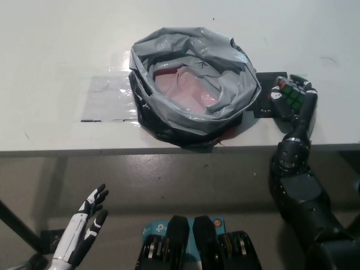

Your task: Use the right hand to pick up a rubix's cube and place it into a plastic bag and lift the bag

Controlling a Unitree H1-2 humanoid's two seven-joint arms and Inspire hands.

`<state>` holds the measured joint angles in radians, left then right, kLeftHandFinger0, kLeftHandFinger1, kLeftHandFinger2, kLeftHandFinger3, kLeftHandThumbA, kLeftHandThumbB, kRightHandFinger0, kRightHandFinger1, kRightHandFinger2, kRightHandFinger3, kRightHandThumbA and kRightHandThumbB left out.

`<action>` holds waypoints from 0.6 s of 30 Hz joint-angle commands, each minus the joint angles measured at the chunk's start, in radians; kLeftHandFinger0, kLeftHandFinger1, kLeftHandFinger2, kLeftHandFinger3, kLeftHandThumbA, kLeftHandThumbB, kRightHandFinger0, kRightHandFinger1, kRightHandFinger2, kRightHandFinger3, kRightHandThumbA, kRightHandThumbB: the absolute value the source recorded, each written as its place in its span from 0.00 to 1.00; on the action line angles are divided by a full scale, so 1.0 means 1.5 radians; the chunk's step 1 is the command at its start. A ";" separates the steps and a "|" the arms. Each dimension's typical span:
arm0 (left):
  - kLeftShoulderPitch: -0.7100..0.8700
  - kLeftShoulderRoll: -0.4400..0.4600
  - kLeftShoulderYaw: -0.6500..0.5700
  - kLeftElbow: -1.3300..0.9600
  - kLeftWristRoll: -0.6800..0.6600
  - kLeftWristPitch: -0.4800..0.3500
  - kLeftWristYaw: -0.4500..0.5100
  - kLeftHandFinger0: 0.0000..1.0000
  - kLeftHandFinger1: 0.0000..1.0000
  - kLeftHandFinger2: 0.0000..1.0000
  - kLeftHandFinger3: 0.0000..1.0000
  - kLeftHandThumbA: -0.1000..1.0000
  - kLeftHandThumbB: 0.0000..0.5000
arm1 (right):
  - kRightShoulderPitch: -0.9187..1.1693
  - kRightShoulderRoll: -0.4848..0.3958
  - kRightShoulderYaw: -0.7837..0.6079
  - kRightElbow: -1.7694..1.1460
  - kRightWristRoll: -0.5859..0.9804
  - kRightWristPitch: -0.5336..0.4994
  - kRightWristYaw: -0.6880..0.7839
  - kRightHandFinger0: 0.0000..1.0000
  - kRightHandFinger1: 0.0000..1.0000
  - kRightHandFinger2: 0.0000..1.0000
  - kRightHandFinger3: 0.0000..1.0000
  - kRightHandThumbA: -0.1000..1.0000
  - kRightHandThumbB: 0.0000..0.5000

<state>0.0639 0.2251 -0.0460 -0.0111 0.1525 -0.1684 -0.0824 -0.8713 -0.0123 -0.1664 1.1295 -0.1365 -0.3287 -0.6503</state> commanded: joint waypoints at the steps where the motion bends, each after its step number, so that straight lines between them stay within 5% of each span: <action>1: -0.004 0.009 0.001 -0.018 0.006 -0.028 0.000 1.00 1.00 1.00 1.00 0.98 0.40 | -0.048 0.002 -0.018 0.001 0.030 -0.074 -0.036 0.00 0.00 0.40 0.51 0.00 0.30; 18: -0.011 0.013 0.002 -0.022 0.008 -0.014 -0.004 1.00 1.00 1.00 1.00 1.00 0.38 | -0.067 0.002 -0.042 0.003 0.086 -0.087 0.005 0.00 0.00 0.42 0.59 0.00 0.30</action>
<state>0.0524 0.2266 -0.0454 -0.0109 0.1544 -0.1704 -0.0826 -0.8831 -0.0109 -0.1915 1.1546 -0.0873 -0.3901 -0.6728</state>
